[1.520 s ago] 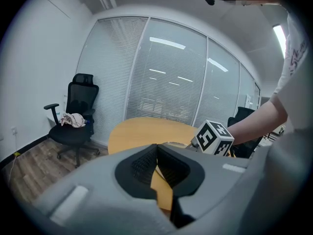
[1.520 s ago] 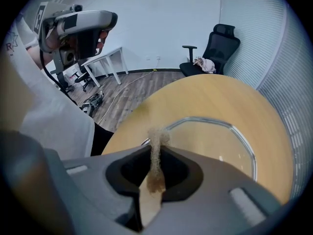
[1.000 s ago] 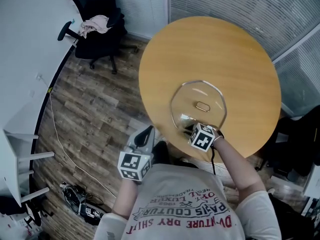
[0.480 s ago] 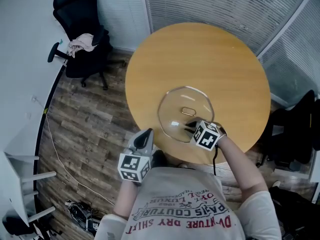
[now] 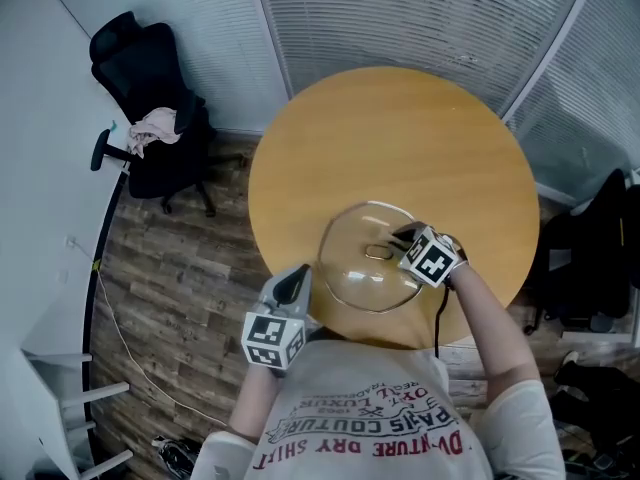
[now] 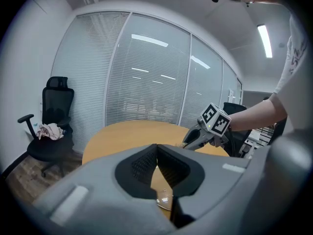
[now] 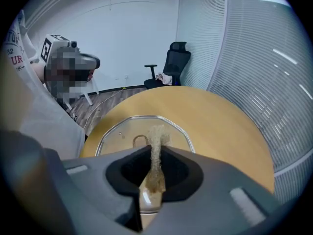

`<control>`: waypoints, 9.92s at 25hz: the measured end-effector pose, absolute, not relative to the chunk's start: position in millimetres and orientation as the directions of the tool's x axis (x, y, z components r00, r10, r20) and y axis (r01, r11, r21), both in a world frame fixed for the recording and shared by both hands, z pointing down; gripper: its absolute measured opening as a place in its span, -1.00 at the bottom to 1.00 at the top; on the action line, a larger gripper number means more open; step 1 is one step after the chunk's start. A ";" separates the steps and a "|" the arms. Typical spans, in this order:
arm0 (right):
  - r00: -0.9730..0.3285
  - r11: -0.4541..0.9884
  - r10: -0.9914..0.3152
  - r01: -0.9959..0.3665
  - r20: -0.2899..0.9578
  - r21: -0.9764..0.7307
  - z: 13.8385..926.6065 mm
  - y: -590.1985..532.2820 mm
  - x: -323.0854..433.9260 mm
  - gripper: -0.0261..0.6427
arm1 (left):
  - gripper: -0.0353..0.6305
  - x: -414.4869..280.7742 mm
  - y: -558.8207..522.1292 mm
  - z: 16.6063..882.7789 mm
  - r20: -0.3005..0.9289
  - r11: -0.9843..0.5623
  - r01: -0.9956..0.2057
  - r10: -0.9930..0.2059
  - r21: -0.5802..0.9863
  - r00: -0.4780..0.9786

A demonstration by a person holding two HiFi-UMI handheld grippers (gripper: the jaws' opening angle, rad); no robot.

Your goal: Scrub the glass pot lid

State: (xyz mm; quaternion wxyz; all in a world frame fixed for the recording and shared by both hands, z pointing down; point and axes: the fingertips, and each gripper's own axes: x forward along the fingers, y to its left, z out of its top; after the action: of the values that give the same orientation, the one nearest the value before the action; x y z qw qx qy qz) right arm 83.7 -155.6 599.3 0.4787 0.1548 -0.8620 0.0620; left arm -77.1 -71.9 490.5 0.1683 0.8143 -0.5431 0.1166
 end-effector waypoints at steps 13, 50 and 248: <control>-0.457 0.937 -0.144 -0.347 0.878 -0.027 655.8 -204.0 66.2 -0.75 | -0.87 -112.6 -117.5 510.3 0.411 -0.384 -0.906 -0.808 0.175 0.422; -0.330 0.831 -0.333 -0.546 0.883 0.110 669.5 -124.3 124.0 -0.75 | -0.87 -57.1 -41.4 514.1 0.419 -0.408 -0.894 -0.790 0.186 0.448; -0.325 0.347 -0.897 -0.937 0.299 0.023 482.0 -87.8 131.0 -0.78 | -0.87 -36.2 -108.6 456.0 0.289 -0.682 -0.723 -0.673 0.112 0.681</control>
State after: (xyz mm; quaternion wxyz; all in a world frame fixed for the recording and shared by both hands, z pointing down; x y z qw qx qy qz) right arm 131.0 -87.8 482.0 0.1304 0.5660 -0.8103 0.0771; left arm -36.2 -108.6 456.0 0.1093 0.9101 -0.3834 0.1128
